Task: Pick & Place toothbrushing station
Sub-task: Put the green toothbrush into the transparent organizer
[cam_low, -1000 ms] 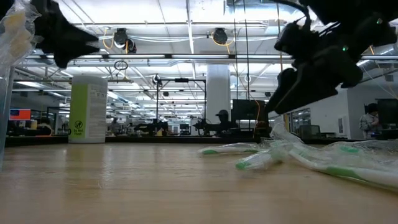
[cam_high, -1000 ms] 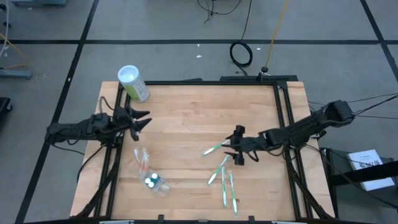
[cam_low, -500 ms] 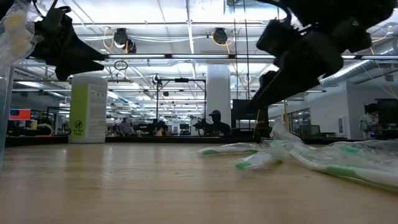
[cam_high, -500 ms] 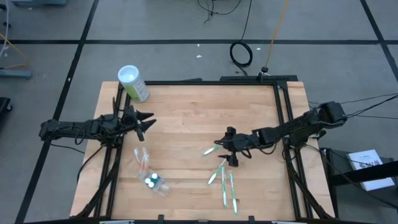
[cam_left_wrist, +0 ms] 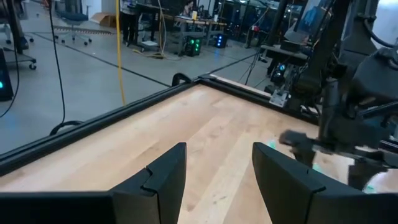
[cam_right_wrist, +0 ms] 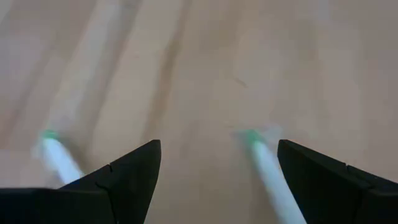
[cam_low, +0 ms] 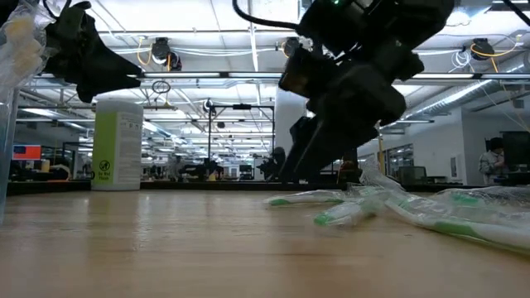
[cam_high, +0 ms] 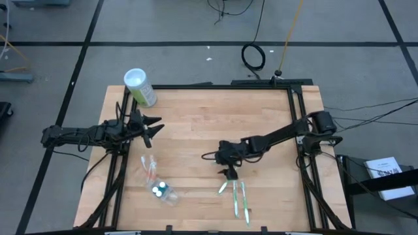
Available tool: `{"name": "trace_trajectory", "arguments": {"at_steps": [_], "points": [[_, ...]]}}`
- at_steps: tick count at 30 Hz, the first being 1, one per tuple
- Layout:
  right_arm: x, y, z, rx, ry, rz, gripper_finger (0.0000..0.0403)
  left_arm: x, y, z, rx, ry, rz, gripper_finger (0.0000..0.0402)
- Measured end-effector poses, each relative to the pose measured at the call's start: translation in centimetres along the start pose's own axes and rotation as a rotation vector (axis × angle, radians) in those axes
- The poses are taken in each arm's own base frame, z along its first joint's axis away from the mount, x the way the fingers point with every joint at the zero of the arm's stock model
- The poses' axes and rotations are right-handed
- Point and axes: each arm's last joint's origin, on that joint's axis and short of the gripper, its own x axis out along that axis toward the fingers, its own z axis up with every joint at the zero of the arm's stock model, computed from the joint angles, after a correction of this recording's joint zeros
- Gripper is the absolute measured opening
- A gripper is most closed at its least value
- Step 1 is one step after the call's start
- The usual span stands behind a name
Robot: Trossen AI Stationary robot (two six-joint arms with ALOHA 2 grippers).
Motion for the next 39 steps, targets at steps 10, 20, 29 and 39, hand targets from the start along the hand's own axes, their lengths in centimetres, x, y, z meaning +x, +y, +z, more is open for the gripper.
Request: {"name": "trace_trajectory", "arguments": {"at_steps": [10, 20, 29, 39], "points": [[-1.1, 0.9, -2.3, 0.096, 0.299, 0.054, 0.0318, 0.0, 0.0, 0.0, -0.002, -0.002, 0.009, 0.0186], [-6.2, 2.4, -3.2, 0.236, 0.513, 0.017, 0.0318, 0.2, 0.0, -0.1, 0.002, 0.01, 0.013, 0.0186], [-9.8, 4.5, -3.3, 0.385, 0.519, -0.037, 0.0318, 0.2, 0.0, -0.2, 0.005, 0.017, 0.022, 0.0186], [-10.3, 3.4, -8.1, 0.585, 0.689, -0.422, 0.0318, 0.2, 0.0, -0.2, 0.005, 0.016, 0.022, 0.0186]]}}
